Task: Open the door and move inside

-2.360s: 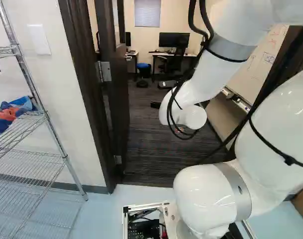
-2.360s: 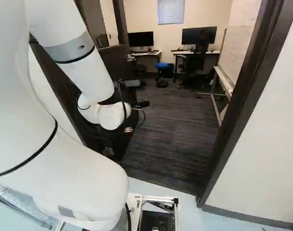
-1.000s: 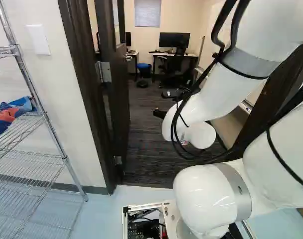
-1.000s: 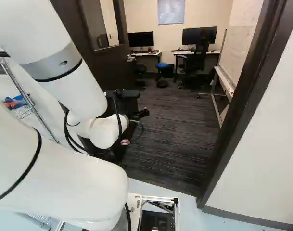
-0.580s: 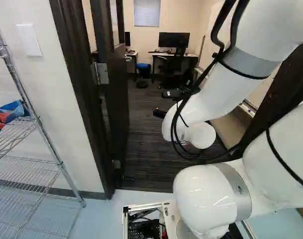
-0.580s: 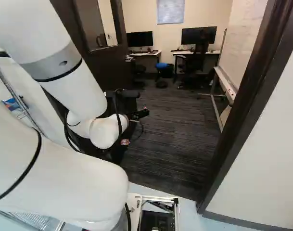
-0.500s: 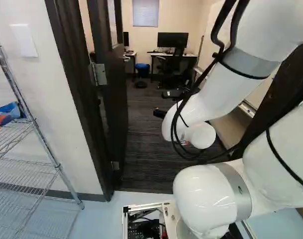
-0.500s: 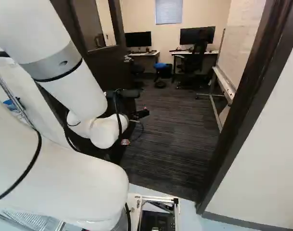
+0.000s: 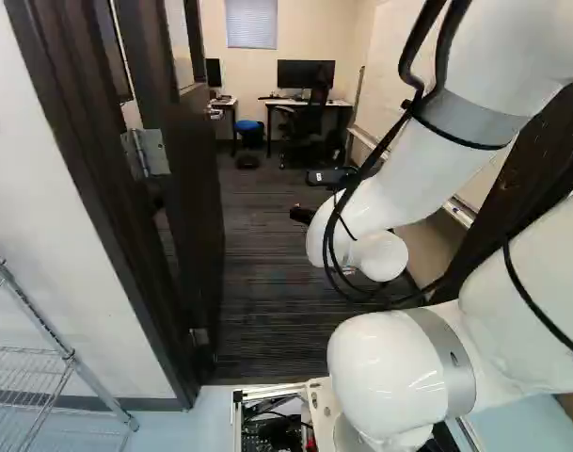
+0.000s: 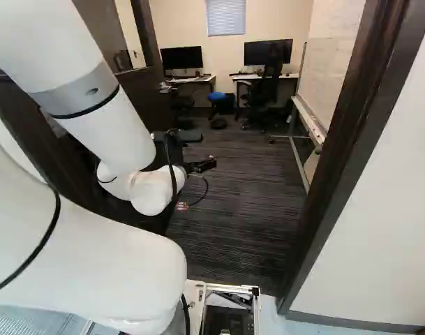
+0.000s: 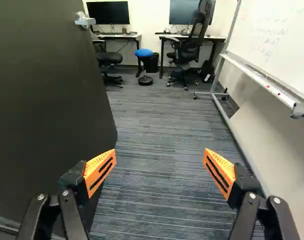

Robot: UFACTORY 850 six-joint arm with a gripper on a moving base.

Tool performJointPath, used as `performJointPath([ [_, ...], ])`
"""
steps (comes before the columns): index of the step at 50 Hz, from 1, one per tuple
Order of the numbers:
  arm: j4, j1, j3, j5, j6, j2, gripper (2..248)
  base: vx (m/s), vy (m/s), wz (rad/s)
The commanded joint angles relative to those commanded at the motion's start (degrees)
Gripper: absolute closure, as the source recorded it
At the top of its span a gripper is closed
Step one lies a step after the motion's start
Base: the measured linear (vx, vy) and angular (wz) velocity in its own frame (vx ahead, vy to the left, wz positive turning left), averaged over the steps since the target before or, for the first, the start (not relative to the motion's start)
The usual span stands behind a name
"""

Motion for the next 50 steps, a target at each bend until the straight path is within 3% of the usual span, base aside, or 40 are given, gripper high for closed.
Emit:
performJointPath([
  [50, 0.0, 0.0, 0.0, 0.0, 0.0, 0.0, 3, 0.142, -0.028, -0.041],
])
